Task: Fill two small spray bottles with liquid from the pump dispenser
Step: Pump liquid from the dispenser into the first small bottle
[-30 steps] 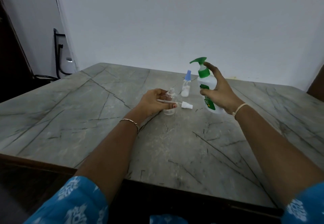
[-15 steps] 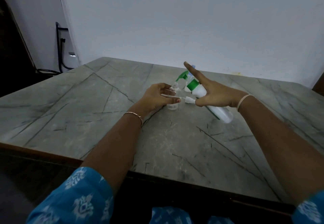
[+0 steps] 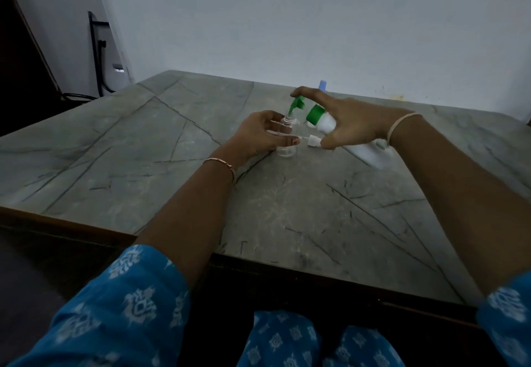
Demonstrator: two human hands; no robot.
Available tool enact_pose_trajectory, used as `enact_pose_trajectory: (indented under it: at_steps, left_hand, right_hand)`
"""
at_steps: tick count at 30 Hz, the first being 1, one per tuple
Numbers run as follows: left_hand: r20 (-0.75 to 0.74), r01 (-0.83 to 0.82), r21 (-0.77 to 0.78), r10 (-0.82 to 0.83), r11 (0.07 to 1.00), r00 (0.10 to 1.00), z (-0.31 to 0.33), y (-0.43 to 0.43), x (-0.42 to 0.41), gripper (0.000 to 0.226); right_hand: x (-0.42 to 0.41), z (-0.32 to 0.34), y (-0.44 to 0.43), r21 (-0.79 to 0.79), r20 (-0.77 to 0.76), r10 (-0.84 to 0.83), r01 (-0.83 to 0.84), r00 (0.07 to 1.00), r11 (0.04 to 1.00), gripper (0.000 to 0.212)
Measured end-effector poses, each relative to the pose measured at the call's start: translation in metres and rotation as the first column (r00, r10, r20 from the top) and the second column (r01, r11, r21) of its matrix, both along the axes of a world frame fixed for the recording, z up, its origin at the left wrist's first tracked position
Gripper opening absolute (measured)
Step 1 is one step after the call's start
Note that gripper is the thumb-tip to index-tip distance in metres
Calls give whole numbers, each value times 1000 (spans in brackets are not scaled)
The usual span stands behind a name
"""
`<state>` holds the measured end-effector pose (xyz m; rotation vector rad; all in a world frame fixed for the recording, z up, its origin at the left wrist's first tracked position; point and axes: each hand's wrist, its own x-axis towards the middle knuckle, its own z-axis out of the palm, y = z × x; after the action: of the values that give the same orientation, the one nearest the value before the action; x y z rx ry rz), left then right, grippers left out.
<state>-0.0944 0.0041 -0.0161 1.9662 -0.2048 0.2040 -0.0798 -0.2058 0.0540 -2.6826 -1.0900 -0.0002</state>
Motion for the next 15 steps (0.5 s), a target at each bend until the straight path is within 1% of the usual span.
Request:
enact_pose_trajectory:
  at_steps: [2, 5, 10, 13, 15]
  left_hand:
    - [-7, 5, -10, -5, 1000, 1000, 1, 0, 0, 61]
    - [-28, 6, -25, -7, 1000, 1000, 2, -1, -1, 68]
    - [-64, 42, -44, -45, 998, 997, 6, -2, -5, 72]
    - [-80, 35, -42, -39, 998, 996, 8, -3, -7, 73]
    - [-83, 27, -55, -31, 998, 996, 9, -5, -8, 70]
  right_hand:
    - [2, -1, 1, 12, 6, -3, 2, 1000, 1000, 93]
    - [5, -8, 3, 29, 38, -8, 7, 999, 1000, 88]
    - [6, -17, 5, 93, 108, 2, -12, 994, 996, 78]
    - [8, -21, 5, 121, 131, 1, -17, 991, 993, 77]
    - [9, -24, 5, 132, 140, 9, -28, 990, 991, 80]
